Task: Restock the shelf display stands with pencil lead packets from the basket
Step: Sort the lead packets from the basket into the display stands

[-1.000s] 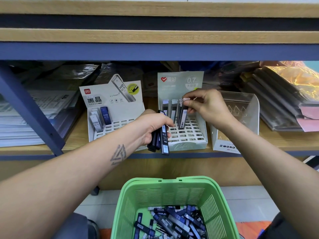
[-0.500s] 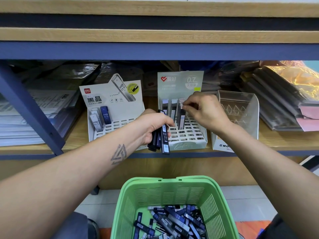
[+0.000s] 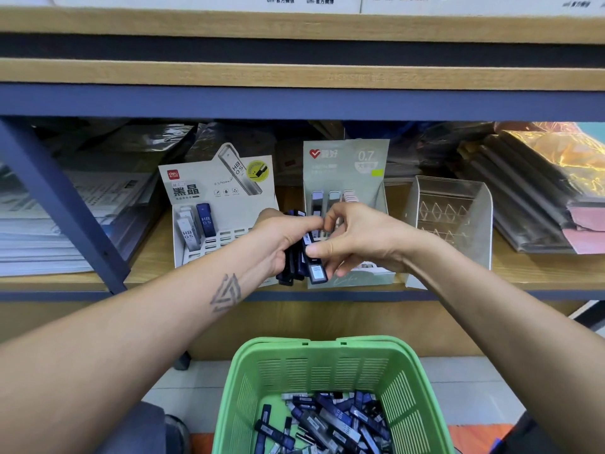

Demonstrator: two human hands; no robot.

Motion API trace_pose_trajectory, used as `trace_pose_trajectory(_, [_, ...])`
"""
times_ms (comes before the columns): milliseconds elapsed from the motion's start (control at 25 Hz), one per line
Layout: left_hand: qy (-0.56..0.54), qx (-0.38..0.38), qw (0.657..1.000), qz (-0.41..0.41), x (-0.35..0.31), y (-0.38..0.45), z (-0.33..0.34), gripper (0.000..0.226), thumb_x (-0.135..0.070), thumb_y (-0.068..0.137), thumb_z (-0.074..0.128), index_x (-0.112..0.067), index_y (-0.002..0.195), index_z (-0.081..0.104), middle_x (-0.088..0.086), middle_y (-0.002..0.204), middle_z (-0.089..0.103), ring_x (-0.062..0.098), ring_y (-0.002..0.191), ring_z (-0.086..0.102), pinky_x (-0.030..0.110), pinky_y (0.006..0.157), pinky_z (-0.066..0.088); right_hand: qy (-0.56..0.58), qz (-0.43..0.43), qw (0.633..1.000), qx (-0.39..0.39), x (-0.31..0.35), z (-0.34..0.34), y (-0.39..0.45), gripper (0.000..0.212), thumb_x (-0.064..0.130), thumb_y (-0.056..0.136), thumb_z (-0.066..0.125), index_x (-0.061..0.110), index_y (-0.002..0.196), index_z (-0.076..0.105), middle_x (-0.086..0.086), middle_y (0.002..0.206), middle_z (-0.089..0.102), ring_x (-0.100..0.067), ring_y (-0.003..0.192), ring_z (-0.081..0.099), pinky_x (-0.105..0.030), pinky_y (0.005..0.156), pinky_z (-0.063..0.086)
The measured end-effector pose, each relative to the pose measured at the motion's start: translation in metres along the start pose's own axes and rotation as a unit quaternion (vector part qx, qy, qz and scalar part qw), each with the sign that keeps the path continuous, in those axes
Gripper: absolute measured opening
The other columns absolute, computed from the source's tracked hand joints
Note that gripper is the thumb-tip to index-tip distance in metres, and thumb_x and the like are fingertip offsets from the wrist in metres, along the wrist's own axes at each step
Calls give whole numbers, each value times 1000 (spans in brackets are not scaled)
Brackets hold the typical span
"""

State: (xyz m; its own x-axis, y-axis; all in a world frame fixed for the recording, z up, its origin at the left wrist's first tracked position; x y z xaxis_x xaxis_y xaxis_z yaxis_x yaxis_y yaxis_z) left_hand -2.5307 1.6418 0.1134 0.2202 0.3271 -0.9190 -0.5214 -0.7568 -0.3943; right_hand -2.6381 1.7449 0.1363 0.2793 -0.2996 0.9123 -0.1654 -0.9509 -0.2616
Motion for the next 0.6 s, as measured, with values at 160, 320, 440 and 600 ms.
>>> trace_pose_trajectory(160, [-65, -4, 998, -10, -1, -1, -10, 35, -15, 75, 84, 1, 102, 67, 21, 83, 70, 34, 66, 71, 49, 57, 58, 106, -18, 994, -33, -2, 6, 12, 33, -6, 84, 74, 5, 107, 53, -18, 77, 73, -32, 67, 73, -43, 71, 60])
trace_pose_trajectory(320, [-123, 39, 991, -29, -6, -5, -27, 32, -24, 74, 87, -5, 90, 67, 10, 65, 64, 17, 45, 57, 25, 43, 50, 245, -23, 969, -35, -4, 15, 24, 22, -5, 93, 61, 5, 112, 62, -19, 88, 69, -22, 64, 67, -32, 58, 59])
trace_pose_trajectory(440, [-130, 37, 990, -34, -9, -2, -50, 26, -19, 76, 85, -10, 84, 62, 4, 60, 56, 13, 46, 52, 22, 42, 47, 367, -36, 927, -73, -4, 25, 36, 28, -11, 94, 55, -2, 118, 66, -17, 93, 67, -17, 64, 65, -20, 56, 57])
trace_pose_trajectory(600, [-144, 11, 989, -28, -11, -5, -80, 13, -8, 83, 77, -7, 86, 65, 8, 71, 62, 9, 42, 50, 18, 40, 45, 400, -42, 914, -61, -1, 43, 46, 37, -21, 91, 48, -5, 117, 69, -24, 114, 71, -22, 88, 75, -21, 72, 59])
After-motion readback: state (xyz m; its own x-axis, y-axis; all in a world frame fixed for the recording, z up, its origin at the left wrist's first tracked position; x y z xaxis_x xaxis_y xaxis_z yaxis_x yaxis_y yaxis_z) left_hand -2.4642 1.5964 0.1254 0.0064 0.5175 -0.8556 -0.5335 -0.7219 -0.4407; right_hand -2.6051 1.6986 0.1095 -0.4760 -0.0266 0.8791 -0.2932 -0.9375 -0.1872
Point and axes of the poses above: each hand's wrist, its own y-axis towards the middle knuckle, its own z-axis out of the palm, x = y × z, the point moved 2 cm from there along y, towards the middle knuckle
